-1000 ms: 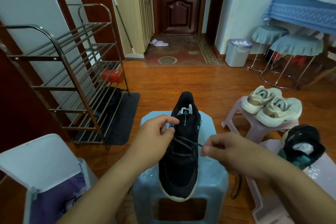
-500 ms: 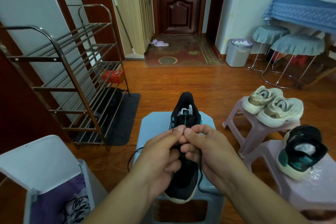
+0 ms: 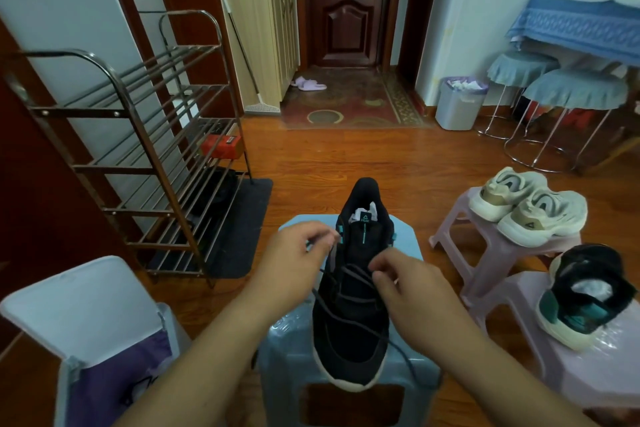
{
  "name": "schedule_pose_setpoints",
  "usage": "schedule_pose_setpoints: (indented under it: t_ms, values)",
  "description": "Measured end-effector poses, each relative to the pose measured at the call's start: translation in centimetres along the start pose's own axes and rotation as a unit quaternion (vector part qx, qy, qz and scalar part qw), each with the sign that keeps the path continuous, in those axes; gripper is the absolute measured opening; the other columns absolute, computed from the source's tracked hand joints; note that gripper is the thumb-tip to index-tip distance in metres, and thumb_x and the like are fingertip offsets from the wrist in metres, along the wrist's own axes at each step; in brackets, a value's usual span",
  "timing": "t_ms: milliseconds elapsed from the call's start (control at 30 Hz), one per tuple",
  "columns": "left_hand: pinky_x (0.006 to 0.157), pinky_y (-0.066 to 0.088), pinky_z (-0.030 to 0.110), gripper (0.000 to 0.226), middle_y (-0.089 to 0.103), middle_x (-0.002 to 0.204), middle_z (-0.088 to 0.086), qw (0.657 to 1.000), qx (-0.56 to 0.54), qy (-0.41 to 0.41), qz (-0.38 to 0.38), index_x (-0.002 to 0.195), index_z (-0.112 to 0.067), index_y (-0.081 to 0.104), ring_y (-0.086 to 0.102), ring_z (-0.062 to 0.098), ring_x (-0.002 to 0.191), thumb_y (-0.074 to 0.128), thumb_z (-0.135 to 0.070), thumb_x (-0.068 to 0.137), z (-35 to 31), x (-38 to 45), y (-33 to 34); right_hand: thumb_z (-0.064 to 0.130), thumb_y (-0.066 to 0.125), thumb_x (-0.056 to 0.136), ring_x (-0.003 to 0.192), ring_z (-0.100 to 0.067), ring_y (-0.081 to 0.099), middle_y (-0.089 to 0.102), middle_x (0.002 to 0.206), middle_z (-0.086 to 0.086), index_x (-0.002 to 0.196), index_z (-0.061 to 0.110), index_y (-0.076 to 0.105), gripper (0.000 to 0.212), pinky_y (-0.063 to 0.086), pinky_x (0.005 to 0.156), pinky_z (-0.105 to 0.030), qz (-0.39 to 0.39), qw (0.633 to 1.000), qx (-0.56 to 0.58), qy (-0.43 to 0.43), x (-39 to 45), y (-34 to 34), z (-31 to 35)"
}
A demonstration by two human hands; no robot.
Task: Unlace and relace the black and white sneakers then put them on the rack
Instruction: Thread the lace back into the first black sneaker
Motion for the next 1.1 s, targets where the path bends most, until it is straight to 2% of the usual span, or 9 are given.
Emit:
schedule_pose_setpoints:
  t_ms: [133,200,300,400,567,700,800,867,1100]
  values:
    - [0.086,0.053,0.029,0.013,0.069,0.097,-0.019,0.993,0.104,0.035,0.039,0.100,-0.033,0.077,0.062,-0.001,0.096,0.066,-0.028,0.096,0.5,0.3,1.6,0.019,0.054,0.102,0.067,0.003,0.061,0.069,0.079,0.007,0.101,0.027,0.075,0.022,0.049,0.062,-0.016,0.113,0.987,0.111,0.020,0.0,0.2,0.3]
    - [0.085,0.054,0.032,0.012,0.069,0.096,-0.018,0.988,0.137,0.044,0.049,0.098,-0.033,0.077,0.062,0.000,0.094,0.067,-0.027,0.095,0.5,0.4,1.7,0.013,0.050,0.103,0.065,-0.005,0.063,0.073,0.082,-0.002,0.114,0.023,0.070,0.025,0.055,0.069,-0.025,0.159,0.972,0.164,0.045,0.0,0.1,0.2]
    - [0.079,0.053,0.034,0.012,0.063,0.093,-0.013,0.975,0.206,0.064,0.061,0.095,-0.030,0.075,0.060,0.007,0.089,0.063,-0.026,0.095,-0.2,0.3,1.9,0.014,0.047,0.103,0.068,-0.019,0.070,0.071,0.073,-0.005,0.115,0.030,0.060,0.023,0.059,0.071,-0.043,0.068,0.978,0.186,0.062,0.3,0.2,-0.4]
    - [0.074,0.054,0.036,0.013,0.057,0.092,-0.009,0.965,0.252,0.058,0.047,0.091,-0.026,0.071,0.058,0.014,0.084,0.058,-0.024,0.096,-1.1,0.4,2.3,0.030,0.051,0.101,0.075,-0.013,0.064,0.066,0.079,0.007,0.108,0.033,0.058,0.010,0.055,0.067,-0.035,-0.033,0.996,-0.073,-0.032,1.0,0.5,-1.1]
    - [0.076,0.057,0.041,0.013,0.060,0.096,-0.002,0.957,0.289,0.026,0.005,0.094,-0.021,0.069,0.062,0.022,0.084,0.057,-0.023,0.098,-1.4,0.2,3.3,0.034,0.059,0.096,0.077,-0.010,0.058,0.050,0.093,0.013,0.100,0.028,0.064,0.009,0.052,0.064,-0.029,-0.089,0.988,-0.116,-0.057,1.3,0.9,-0.9]
    - [0.078,0.056,0.035,0.012,0.065,0.094,-0.005,0.977,0.211,-0.011,0.011,0.092,-0.025,0.076,0.064,0.016,0.086,0.065,-0.025,0.097,-0.9,0.5,3.5,0.029,0.062,0.095,0.080,-0.009,0.055,0.048,0.093,0.011,0.096,0.025,0.066,0.006,0.051,0.070,-0.027,-0.083,0.992,-0.087,-0.035,1.6,0.8,-1.2]
    - [0.078,0.050,0.019,0.007,0.066,0.097,-0.007,0.996,0.066,-0.060,0.010,0.091,-0.024,0.080,0.063,0.007,0.088,0.074,-0.022,0.092,-0.1,0.7,3.5,0.025,0.066,0.093,0.082,-0.005,0.050,0.047,0.088,0.014,0.093,0.026,0.068,0.002,0.041,0.070,-0.017,-0.089,0.995,-0.048,-0.018,2.0,1.0,-1.5]
    - [0.073,0.043,0.008,0.005,0.064,0.097,-0.009,0.997,0.031,-0.066,-0.006,0.092,-0.022,0.081,0.061,0.003,0.089,0.077,-0.020,0.090,0.2,0.5,3.8,0.024,0.068,0.091,0.081,-0.003,0.049,0.047,0.086,0.015,0.093,0.025,0.069,0.003,0.036,0.066,-0.012,-0.095,0.995,-0.032,-0.014,2.1,1.2,-1.7]
    - [0.071,0.051,0.014,0.009,0.069,0.079,-0.014,0.997,0.065,-0.024,-0.038,0.080,-0.025,0.075,0.063,-0.003,0.079,0.084,-0.024,0.082,0.7,0.6,4.1,0.023,0.066,0.093,0.086,-0.002,0.052,0.050,0.089,0.015,0.102,0.024,0.072,0.010,0.036,0.070,-0.011,-0.101,0.995,-0.016,-0.007,2.2,1.5,-1.9]
Point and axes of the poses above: each hand's wrist, its own x-axis towards the middle knuckle, its own y-axis out of the palm, z = x × y, the point moved 1 cm from there along x, towards the middle knuckle
